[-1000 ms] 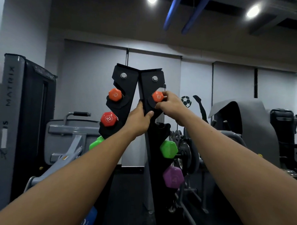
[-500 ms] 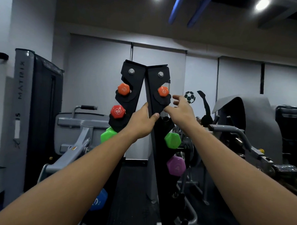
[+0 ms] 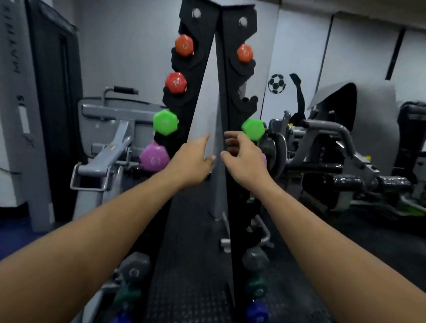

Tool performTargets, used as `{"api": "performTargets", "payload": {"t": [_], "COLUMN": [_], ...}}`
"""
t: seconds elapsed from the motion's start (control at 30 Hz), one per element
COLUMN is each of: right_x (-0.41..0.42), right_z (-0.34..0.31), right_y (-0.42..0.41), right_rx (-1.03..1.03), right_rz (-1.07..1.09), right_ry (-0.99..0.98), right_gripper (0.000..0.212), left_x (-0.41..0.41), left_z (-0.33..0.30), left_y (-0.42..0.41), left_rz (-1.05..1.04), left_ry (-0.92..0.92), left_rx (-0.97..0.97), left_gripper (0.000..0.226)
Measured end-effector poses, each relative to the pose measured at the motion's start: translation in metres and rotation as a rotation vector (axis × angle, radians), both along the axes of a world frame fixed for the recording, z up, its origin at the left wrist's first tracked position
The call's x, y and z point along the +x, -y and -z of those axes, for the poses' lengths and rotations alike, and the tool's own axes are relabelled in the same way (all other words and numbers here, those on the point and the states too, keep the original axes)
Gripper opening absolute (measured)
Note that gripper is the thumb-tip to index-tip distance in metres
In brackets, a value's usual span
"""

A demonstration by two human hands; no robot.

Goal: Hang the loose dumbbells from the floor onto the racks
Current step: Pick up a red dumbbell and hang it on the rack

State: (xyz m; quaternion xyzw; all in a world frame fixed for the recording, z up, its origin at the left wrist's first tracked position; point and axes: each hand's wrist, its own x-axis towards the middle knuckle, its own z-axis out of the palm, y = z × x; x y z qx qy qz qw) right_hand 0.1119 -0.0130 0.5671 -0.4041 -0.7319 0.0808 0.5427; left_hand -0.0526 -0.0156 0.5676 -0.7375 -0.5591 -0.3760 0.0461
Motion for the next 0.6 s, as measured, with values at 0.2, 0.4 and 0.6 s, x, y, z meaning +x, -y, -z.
{"api": "performTargets", "payload": {"t": [0.2, 0.4, 0.6], "right_x": [-0.002, 0.001, 0.009], "right_z": [0.093, 0.245, 0.37], "right_y": [0.004, 0.01, 0.015], "right_rx": [-0.055, -0.318, -0.612], "right_rz": [-0.001, 0.015, 0.083], "right_ry": [0.046, 0.151, 0.309], "right_gripper": [0.043, 0.037, 0.039], "left_x": [0.003, -0.005, -0.011], "left_z": [0.096, 0.247, 0.366], "left_y": [0.015, 0.03, 0.038], "left_rz": [-0.023, -0.076, -0.14], "left_ry": [-0.024, -0.041, 0.018], "left_rx": [-0.141, -0.477, -0.785], "left_gripper": [0.075, 0.077, 0.058]}}
